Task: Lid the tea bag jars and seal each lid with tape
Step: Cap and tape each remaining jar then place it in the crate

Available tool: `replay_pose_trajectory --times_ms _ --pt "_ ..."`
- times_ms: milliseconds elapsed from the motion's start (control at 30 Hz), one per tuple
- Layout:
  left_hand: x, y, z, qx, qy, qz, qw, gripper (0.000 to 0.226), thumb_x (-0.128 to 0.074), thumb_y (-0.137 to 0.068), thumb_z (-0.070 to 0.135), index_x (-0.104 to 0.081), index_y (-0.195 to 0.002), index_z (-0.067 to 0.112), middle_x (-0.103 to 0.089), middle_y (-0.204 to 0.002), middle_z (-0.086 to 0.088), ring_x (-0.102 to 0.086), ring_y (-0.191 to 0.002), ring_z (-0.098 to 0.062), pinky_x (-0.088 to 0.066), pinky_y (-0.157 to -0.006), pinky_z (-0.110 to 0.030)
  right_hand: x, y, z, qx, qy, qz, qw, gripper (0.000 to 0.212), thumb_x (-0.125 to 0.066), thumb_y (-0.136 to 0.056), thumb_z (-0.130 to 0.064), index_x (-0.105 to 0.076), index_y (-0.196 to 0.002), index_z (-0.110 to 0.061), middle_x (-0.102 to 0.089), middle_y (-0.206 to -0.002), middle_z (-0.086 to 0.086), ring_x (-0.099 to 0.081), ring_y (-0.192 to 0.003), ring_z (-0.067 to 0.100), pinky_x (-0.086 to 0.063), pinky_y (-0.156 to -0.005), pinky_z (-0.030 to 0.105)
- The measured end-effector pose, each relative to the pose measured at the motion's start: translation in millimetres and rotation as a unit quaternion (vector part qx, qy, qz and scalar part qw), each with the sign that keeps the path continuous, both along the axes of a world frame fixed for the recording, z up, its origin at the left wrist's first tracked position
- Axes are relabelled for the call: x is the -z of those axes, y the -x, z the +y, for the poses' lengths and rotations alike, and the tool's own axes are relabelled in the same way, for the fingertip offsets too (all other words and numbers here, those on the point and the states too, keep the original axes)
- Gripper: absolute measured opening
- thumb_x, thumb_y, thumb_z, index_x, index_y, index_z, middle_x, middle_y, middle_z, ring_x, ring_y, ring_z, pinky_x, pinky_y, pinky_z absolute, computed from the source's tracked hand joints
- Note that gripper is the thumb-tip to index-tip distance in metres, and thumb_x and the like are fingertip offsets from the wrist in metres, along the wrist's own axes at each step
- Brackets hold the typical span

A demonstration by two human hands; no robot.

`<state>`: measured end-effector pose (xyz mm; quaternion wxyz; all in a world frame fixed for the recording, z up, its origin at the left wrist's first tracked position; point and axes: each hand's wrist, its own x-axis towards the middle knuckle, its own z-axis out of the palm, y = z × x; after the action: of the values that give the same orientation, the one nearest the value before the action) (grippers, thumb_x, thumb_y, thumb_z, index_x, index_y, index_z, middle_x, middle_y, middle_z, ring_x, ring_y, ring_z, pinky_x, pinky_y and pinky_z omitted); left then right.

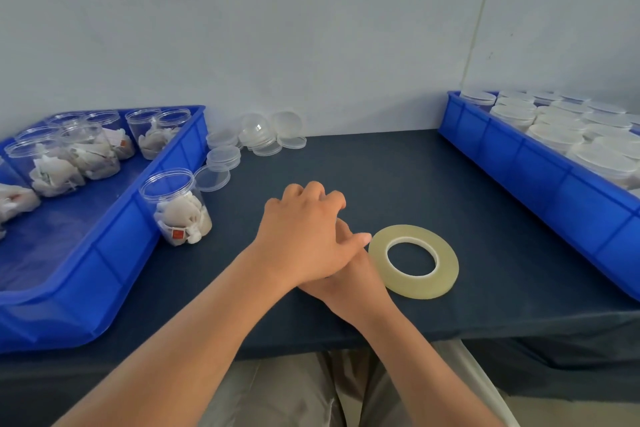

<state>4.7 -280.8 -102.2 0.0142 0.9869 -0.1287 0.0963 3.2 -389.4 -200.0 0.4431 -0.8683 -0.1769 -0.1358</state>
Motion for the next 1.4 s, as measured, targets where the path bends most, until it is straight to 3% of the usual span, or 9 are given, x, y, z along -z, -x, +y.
replay_pose_trajectory --times_ms 200,367,433,633,733,867,1000,1167,1400 --pt "7.3 1.0 -12.7 -0.059 -0.049 -0.066 0.995 0.058 -0.033 -0.101 0.073 -0.061 -0.114 0.024 -0.051 -0.102 0.002 -0.046 -0.095 -0.024 -0.035 -0.073 -0.041 -4.8 3.4 0.5 0.006 0.042 -0.011 0.999 0.041 -0.055 -0.079 -0.064 -0.045 -0.116 -0.051 -0.039 -0.111 -0.057 -0.046 -0.105 -0.025 -0.037 -0.077 -0.005" --pt "8.9 -3.2 -2.2 0.013 -0.021 -0.074 0.997 0.067 -0.028 -0.091 0.083 -0.068 -0.114 0.034 -0.062 -0.111 0.01 -0.057 -0.105 -0.019 -0.046 -0.082 -0.038 -2.3 -0.9 4.4 0.013 0.105 -0.002 0.994 0.075 -0.036 -0.079 -0.073 -0.046 -0.14 -0.032 -0.048 -0.111 -0.025 -0.054 -0.099 0.002 -0.039 -0.072 0.012" --pt "6.4 -3.9 6.0 0.072 0.025 -0.071 0.995 0.065 -0.029 -0.086 0.086 -0.071 -0.106 0.041 -0.064 -0.11 0.016 -0.058 -0.106 -0.012 -0.049 -0.087 -0.035 -4.6 -2.1 4.3 0.011 0.081 0.017 0.997 0.081 -0.044 -0.076 -0.073 -0.046 -0.141 -0.025 -0.054 -0.107 -0.022 -0.058 -0.091 0.002 -0.046 -0.073 0.017" --pt "-4.2 -12.8 31.3 0.216 0.159 0.014 0.963 0.032 -0.058 -0.094 0.063 -0.078 -0.086 0.041 -0.07 -0.105 0.027 -0.062 -0.108 0.0 -0.053 -0.089 -0.037 -4.8 1.7 -6.1 -0.022 -0.026 0.075 0.997 0.044 -0.084 -0.069 -0.064 -0.062 -0.098 -0.038 -0.073 -0.084 -0.017 -0.072 -0.083 0.004 -0.061 -0.07 0.031" --pt "-8.7 -12.1 38.2 0.232 0.181 0.05 0.954 0.017 -0.066 -0.096 0.054 -0.078 -0.104 0.045 -0.07 -0.119 0.029 -0.059 -0.124 0.002 -0.048 -0.101 -0.029 -7.5 6.0 -6.3 -0.025 -0.042 0.08 0.996 0.061 -0.087 -0.067 -0.065 -0.055 -0.116 -0.044 -0.071 -0.099 -0.021 -0.071 -0.094 0.002 -0.063 -0.075 0.033" --pt "-6.4 -1.4 38.9 0.164 0.121 0.046 0.978 0.05 -0.054 -0.093 0.071 -0.058 -0.139 0.05 -0.049 -0.15 0.027 -0.036 -0.142 0.003 -0.027 -0.11 -0.016 -11.8 8.7 -1.7 -0.04 -0.068 0.048 0.996 0.078 -0.091 -0.073 -0.052 -0.046 -0.134 -0.036 -0.064 -0.121 -0.017 -0.068 -0.111 0.008 -0.062 -0.087 0.035" --pt "-2.4 13.5 22.8 0.05 0.129 0.016 0.99 0.05 -0.039 -0.094 0.074 -0.058 -0.13 0.045 -0.058 -0.132 0.018 -0.054 -0.115 -0.011 -0.051 -0.092 -0.033 -11.5 8.0 -1.4 -0.049 -0.046 0.03 0.997 0.057 -0.083 -0.073 -0.046 -0.053 -0.122 -0.037 -0.065 -0.105 -0.018 -0.068 -0.099 0.006 -0.06 -0.074 0.026" --pt "5.9 14.7 4.5 -0.07 0.065 -0.047 0.994 0.047 -0.038 -0.1 0.071 -0.057 -0.115 0.03 -0.058 -0.1 0.003 -0.054 -0.087 -0.021 -0.046 -0.071 -0.035 -13.2 8.7 2.1 -0.033 0.021 0.019 0.999 0.052 -0.073 -0.073 -0.059 -0.04 -0.111 -0.048 -0.057 -0.095 -0.024 -0.061 -0.091 -0.002 -0.048 -0.062 0.014" --pt "-3.8 4.8 36.1 0.169 0.14 0.016 0.975 0.025 -0.055 -0.09 0.056 -0.067 -0.107 0.042 -0.062 -0.107 0.02 -0.061 -0.096 -0.005 -0.053 -0.083 -0.03 -11.1 8.8 -10.4 -0.074 -0.067 0.113 0.989 0.079 -0.091 -0.065 -0.053 -0.048 -0.13 -0.039 -0.074 -0.105 -0.016 -0.074 -0.099 0.006 -0.064 -0.08 0.035"
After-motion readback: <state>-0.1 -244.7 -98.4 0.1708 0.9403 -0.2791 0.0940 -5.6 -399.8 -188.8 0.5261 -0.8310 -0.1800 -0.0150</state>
